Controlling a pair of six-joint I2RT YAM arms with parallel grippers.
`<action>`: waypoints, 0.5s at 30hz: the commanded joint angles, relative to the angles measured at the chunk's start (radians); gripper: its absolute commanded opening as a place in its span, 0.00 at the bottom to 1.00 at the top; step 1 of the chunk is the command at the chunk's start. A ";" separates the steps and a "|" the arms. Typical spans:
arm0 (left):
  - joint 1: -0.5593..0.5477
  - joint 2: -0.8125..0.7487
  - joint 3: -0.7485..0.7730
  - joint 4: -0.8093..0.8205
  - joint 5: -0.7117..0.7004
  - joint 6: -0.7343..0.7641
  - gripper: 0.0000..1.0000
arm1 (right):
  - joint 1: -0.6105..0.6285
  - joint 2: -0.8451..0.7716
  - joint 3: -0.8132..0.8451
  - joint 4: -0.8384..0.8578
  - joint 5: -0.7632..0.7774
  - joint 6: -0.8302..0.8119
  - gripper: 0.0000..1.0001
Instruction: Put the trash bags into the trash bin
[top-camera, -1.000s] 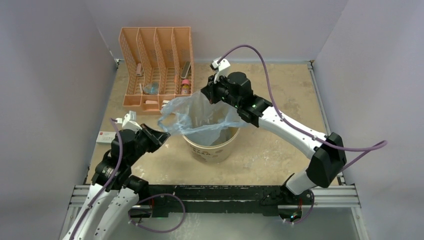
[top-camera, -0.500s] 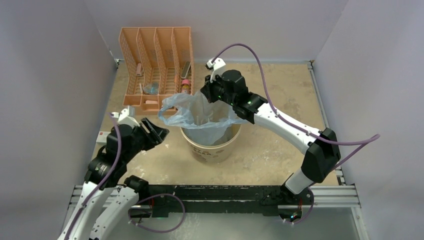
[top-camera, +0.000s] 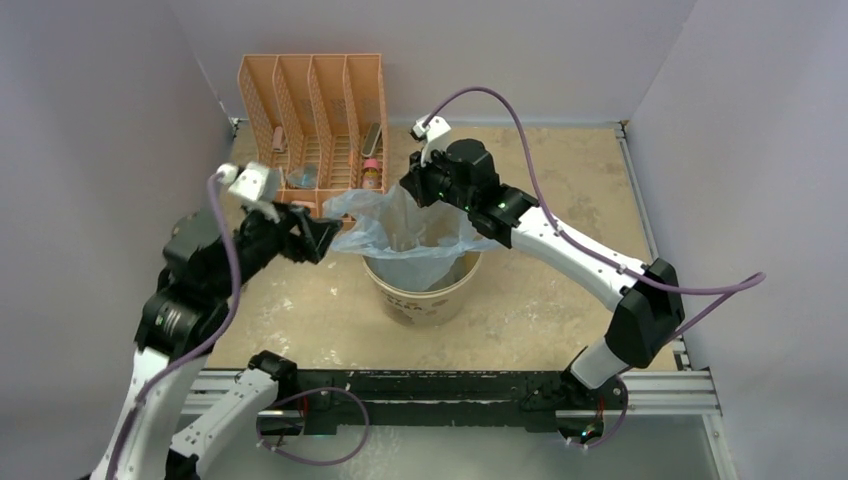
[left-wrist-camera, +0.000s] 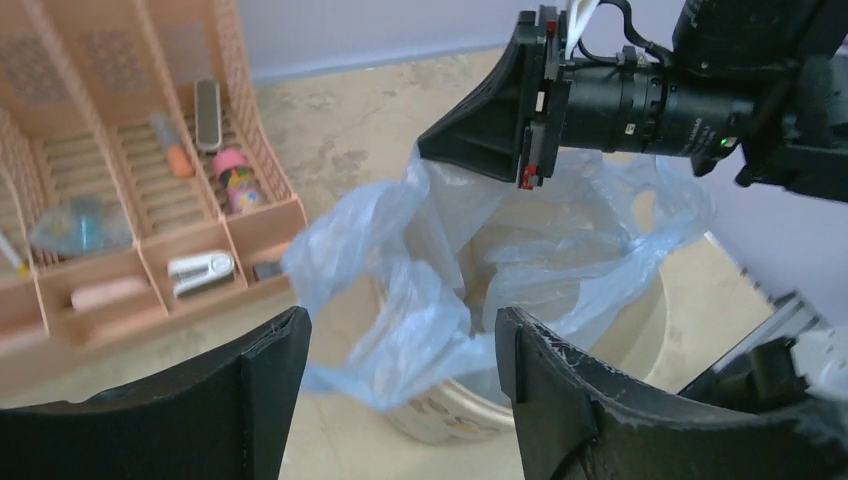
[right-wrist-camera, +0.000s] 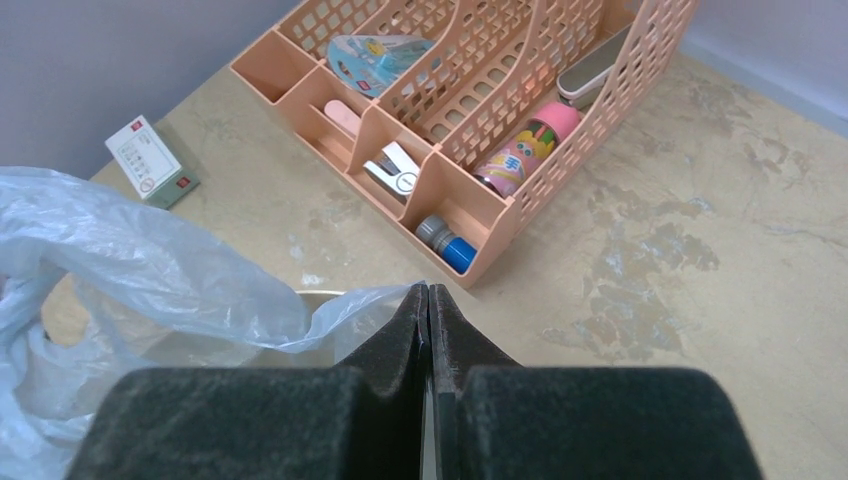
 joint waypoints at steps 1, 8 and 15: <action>0.003 0.229 0.106 0.082 0.186 0.287 0.67 | -0.004 -0.084 0.018 0.029 -0.041 -0.016 0.04; 0.003 0.418 0.142 0.111 0.292 0.452 0.66 | -0.004 -0.108 -0.004 0.038 -0.069 -0.008 0.04; 0.003 0.448 0.131 0.163 0.278 0.461 0.64 | -0.004 -0.121 -0.014 0.051 -0.098 -0.005 0.03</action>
